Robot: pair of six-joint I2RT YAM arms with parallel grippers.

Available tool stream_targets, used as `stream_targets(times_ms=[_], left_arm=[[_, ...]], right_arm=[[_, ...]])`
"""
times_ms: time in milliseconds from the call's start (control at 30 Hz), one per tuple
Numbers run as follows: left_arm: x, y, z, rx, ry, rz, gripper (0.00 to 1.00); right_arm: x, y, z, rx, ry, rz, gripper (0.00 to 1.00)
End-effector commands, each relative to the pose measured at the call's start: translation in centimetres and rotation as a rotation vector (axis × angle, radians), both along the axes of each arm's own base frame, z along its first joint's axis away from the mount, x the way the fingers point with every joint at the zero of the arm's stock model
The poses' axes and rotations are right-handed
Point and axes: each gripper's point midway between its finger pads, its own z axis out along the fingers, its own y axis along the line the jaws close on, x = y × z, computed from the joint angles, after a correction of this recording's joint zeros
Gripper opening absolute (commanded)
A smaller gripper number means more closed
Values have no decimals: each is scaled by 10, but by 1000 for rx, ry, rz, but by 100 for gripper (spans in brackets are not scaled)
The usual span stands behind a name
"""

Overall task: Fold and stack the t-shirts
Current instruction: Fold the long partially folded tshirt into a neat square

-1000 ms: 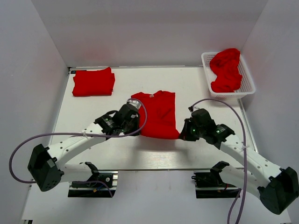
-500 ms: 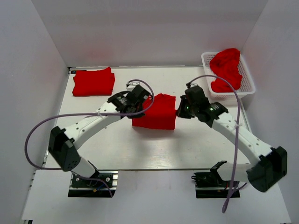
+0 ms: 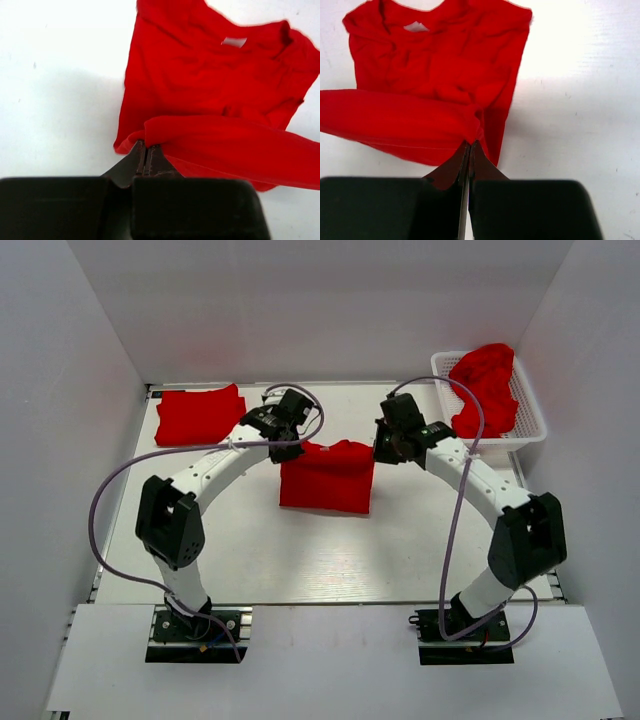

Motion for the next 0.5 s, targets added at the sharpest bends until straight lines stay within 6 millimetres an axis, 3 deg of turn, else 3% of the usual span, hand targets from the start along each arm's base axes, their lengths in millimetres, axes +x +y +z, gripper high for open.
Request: stream_targets(times_ms=[0, 233, 333, 433, 467], left_arm=[[26, 8, 12, 17, -55, -21, 0], [62, 9, -3, 2, -78, -40, 0], [77, 6, -14, -18, -89, -56, 0], [86, 5, -27, -17, -84, -71, 0], [91, 2, -21, -29, -109, -70, 0]], right_arm=[[32, -7, 22, -6, -82, -22, 0], [63, -10, -8, -18, -31, -30, 0], [75, -9, -29, -21, 4, -30, 0], [86, -9, -32, -11, -10, -29, 0], [90, -12, -43, -25, 6, -37, 0]])
